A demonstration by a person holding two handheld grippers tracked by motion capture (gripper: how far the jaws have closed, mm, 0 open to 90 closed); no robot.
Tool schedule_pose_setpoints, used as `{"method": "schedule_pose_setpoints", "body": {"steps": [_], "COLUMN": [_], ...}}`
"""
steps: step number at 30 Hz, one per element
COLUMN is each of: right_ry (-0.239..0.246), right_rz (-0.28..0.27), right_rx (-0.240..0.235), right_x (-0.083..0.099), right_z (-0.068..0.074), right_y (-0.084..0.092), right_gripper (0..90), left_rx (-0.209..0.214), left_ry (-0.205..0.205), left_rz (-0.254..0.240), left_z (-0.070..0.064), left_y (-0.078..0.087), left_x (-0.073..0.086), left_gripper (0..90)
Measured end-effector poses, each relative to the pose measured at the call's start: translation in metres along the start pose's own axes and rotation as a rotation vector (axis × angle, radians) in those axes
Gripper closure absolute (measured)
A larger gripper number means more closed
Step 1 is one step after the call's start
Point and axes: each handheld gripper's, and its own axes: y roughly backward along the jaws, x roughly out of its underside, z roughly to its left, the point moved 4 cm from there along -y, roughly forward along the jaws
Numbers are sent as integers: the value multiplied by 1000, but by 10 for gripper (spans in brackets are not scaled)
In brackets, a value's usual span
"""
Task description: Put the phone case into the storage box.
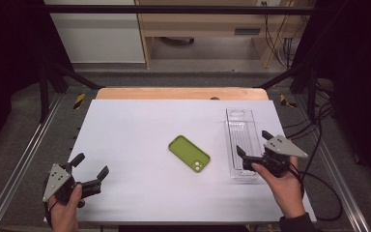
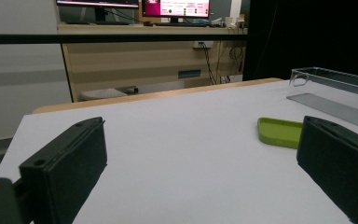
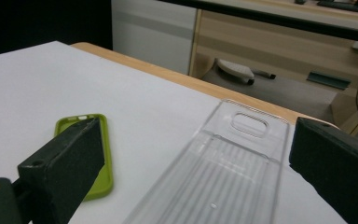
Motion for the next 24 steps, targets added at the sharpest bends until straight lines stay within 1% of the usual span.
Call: {"method": "schedule_pose_setpoints", "body": {"steps": [3, 6, 10, 11, 15, 20, 22, 24], "right_ry": [5, 17, 46, 47, 32, -15, -20, -36], "right_rz": [18, 38, 73, 79, 100, 127, 146, 164], "right_rx": [-19, -43, -62, -66, -80, -92, -82, -85], "right_x": [-13, -25, -34, -35, -40, -40, -37, -35], "right_z": [9, 20, 30, 31, 35, 38, 39, 40], "right_y": [-11, -26, -46, -50, -67, -87, -93, -100], "right_gripper": [49, 50, 52, 52, 60, 70, 89, 94], "left_rx": [-1, -2, 0, 0, 1, 4, 9, 11], "left_ry": [8, 13, 15, 15, 16, 16, 16, 14], "left_rz": [-4, -5, -4, -5, -4, -2, -6, -4], "left_z": [1, 2, 2, 2, 2, 2, 2, 2], "left_y": [0, 0, 0, 0, 0, -1, -1, -1], "left_x": [0, 0, 0, 0, 0, 0, 0, 0], "left_gripper": [11, 11, 12, 12, 12, 12, 12, 12]}}
